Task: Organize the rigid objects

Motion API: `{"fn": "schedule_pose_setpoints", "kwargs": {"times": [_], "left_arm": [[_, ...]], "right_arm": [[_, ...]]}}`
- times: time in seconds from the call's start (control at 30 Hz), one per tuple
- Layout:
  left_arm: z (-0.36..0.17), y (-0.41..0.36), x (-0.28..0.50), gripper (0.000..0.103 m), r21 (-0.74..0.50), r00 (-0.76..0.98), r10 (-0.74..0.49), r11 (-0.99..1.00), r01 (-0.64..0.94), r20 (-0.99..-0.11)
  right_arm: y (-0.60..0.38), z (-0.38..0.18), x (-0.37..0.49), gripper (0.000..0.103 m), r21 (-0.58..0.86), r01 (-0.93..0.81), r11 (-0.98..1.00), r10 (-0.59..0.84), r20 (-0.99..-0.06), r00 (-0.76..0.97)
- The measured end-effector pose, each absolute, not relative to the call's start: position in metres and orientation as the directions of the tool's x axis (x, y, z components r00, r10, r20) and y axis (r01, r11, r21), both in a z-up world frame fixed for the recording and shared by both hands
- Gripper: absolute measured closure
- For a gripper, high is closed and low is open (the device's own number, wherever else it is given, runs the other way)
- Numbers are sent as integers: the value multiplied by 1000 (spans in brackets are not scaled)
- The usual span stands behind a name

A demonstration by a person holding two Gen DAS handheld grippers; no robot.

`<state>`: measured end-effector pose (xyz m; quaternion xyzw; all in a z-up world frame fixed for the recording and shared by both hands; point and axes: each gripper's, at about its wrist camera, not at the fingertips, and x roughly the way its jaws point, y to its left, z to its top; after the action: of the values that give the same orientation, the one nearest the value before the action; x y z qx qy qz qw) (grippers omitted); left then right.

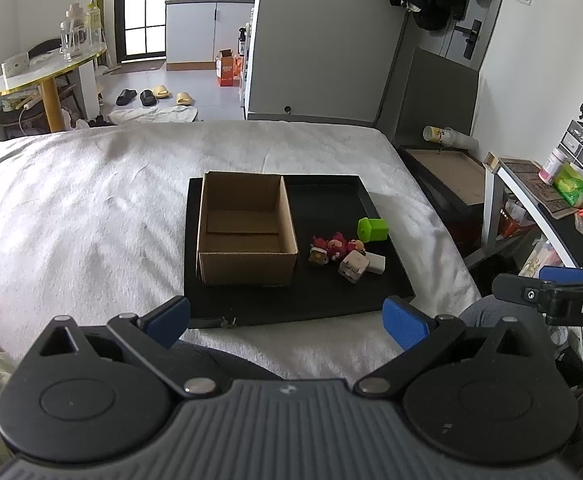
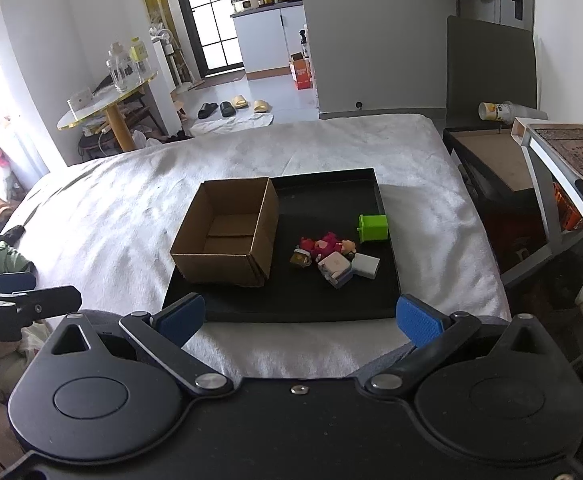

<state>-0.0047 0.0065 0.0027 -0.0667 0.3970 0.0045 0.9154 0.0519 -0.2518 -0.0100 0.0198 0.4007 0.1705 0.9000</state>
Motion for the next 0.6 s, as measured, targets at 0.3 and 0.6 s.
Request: {"fn": "schedule_pose_setpoints", "kwargs": {"times": [0.3, 0.6], "left_arm": [[3, 5, -5, 1, -113, 686, -42, 992, -59, -726], [6, 5, -8, 1, -115, 691, -46, 992, -53, -721]], "right_arm": [[-254, -9, 52, 0, 177, -286, 942, 323, -713, 622], [-256, -7, 53, 0, 178, -288, 941, 325, -711, 624]]}}
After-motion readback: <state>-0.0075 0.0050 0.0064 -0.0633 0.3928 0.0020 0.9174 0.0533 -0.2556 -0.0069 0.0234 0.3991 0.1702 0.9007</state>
